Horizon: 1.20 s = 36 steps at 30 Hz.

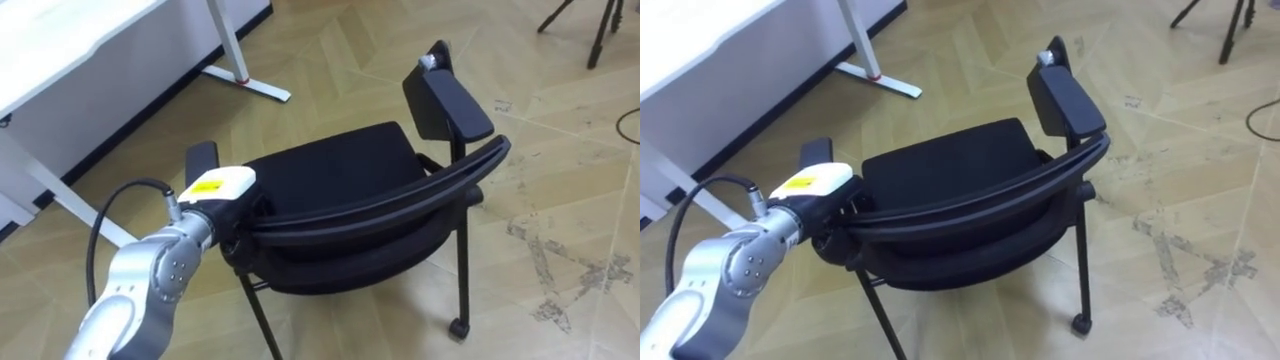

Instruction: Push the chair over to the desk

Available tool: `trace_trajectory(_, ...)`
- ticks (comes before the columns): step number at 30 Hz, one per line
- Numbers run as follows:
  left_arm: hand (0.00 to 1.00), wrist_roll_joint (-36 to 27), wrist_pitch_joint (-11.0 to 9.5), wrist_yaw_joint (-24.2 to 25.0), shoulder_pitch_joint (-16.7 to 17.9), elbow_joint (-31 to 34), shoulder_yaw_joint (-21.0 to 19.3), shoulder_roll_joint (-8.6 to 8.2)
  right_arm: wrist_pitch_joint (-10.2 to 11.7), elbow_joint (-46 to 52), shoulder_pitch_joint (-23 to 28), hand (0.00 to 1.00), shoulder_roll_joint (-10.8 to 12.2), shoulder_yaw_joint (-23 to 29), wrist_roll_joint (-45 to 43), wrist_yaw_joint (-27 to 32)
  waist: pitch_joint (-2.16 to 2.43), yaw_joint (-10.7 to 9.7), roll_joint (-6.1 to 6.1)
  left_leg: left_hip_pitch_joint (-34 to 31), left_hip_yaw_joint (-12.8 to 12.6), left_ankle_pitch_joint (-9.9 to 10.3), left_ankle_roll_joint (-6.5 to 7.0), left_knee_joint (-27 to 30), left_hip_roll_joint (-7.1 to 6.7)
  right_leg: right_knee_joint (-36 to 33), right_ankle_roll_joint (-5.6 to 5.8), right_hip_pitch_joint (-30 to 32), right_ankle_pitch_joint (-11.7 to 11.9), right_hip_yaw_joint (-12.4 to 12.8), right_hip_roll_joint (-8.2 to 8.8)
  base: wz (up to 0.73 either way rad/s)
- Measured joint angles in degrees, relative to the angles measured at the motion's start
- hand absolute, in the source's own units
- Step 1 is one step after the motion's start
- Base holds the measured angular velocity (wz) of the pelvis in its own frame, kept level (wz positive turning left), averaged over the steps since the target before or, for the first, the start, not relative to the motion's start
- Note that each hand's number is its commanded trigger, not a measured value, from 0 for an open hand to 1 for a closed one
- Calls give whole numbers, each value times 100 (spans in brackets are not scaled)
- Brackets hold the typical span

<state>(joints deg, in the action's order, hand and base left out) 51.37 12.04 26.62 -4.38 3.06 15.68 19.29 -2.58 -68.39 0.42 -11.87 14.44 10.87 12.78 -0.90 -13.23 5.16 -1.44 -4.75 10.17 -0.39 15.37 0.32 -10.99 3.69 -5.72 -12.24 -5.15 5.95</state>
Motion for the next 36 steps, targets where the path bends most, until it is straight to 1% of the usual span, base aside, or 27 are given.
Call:
trace_trajectory(1,100,3,0,-13,0,-1,-2,0,5,123,-5,0,-16,41,-78,57,0,7,-4,0,-9,0,0,2,0,-20,0,11,0,12,0,-9)
trace_trajectory(2,100,7,-7,-51,0,2,-2,0,9,393,-10,0,-64,44,-321,173,-4,42,-33,-15,-28,0,0,3,3,-83,7,72,-5,40,0,-6)
trace_trajectory(4,100,-7,-89,-172,-1,3,-2,4,14,901,-12,0,-94,46,-790,382,15,75,-49,-98,-30,-1,1,44,5,-103,8,139,-6,43,0,-2)
trace_trajectory(5,100,-27,-147,-250,-8,4,-4,28,2,1330,-17,0,-91,43,-1072,503,12,101,-80,-138,-31,-3,5,48,7,-183,8,219,-6,47,4,0)
trace_trajectory(6,100,-43,-158,-267,-11,4,-15,31,5,1569,-19,0,-91,39,-1215,545,23,102,-93,-164,-31,-6,10,51,7,-192,8,249,-6,48,5,0)
trace_trajectory(7,100,-89,-178,-277,-48,1,-21,62,10,2052,-25,0,-90,23,-1504,624,21,120,-133,-198,-31,-8,13,71,7,-192,8,276,-6,48,4,0)
trace_trajectory(9,100,-130,-206,-276,-57,-10,-19,105,28,2835,-28,0,-91,-38,-2080,728,53,132,-235,-196,-31,-8,13,84,7,-182,8,263,-6,50,3,0)
trace_trajectory(11,100,-138,-210,-289,-57,-3,0,138,16,3370,-28,0,-93,-184,-2469,795,69,157,-284,-190,-31,-8,13,81,6,-182,7,260,-4,62,2,0)
trace_trajectory(12,100,-200,-214,-324,-57,-6,20,197,16,3676,-47,0,-112,-324,-2726,818,66,154,-298,-182,-44,-8,13,80,10,-187,7,257,-4,70,2,-4)
trace_trajectory(15,100,-237,-288,-359,-68,-38,21,236,11,4151,-154,0,-153,-650,-3398,826,63,193,-302,-174,-86,-7,12,78,18,-193,7,277,0,110,1,-7)
trace_trajectory(18,100,-349,-472,-417,-117,-189,21,239,2,4638,-156,0,-169,-958,-3752,785,62,345,-294,-75,-175,-8,12,-3,27,-228,8,276,0,204,-1,-14)
trace_trajectory(20,100,-395,-536,-442,-165,-227,24,240,6,4950,-173,0,-192,-1145,-3913,769,51,412,-288,-91,-180,-8,13,-3,29,-269,8,284,0,211,1,-6)
trace_trajectory(21,100,-439,-611,-451,-219,-293,25,249,6,5022,-227,0,-239,-1314,-4061,756,41,467,-295,-89,-192,-8,13,-2,34,-275,8,292,0,218,0,-3)
trace_trajectory(24,100,-462,-739,-510,-260,-358,29,247,25,5163,-406,0,-366,-1661,-4254,546,26,559,-281,-93,-226,-7,13,-10,40,-275,7,349,0,253,-4,-6)
trace_trajectory(25,100,-467,-763,-529,-262,-365,28,248,26,5182,-439,0,-396,-1713,-4265,513,19,574,-276,-94,-231,-7,12,-10,41,-275,7,353,0,260,-5,-4)
trace_trajectory(27,100,-471,-885,-591,-267,-391,27,256,69,5193,-556,0,-449,-1774,-4332,453,-6,598,-252,-93,-231,-7,13,-23,42,-272,7,355,0,260,-5,0)
trace_trajectory(29,100,-515,-961,-620,-268,-400,24,300,68,5193,-583,0,-464,-1774,-4422,444,-10,608,-250,-90,-231,-8,15,-63,42,-268,7,353,0,255,-6,0)
trace_trajectory(33,100,-587,-978,-654,-270,-402,24,322,63,5312,-583,0,-544,-1801,-4497,308,-21,629,-265,-90,-243,-9,15,-80,41,-261,7,361,0,254,-5,0)
trace_trajectory(36,100,-570,-1013,-682,-339,-403,26,352,46,5474,-583,0,-671,-1918,-4806,106,-55,661,-317,-99,-251,-9,16,-86,41,-258,8,357,0,260,-5,0)
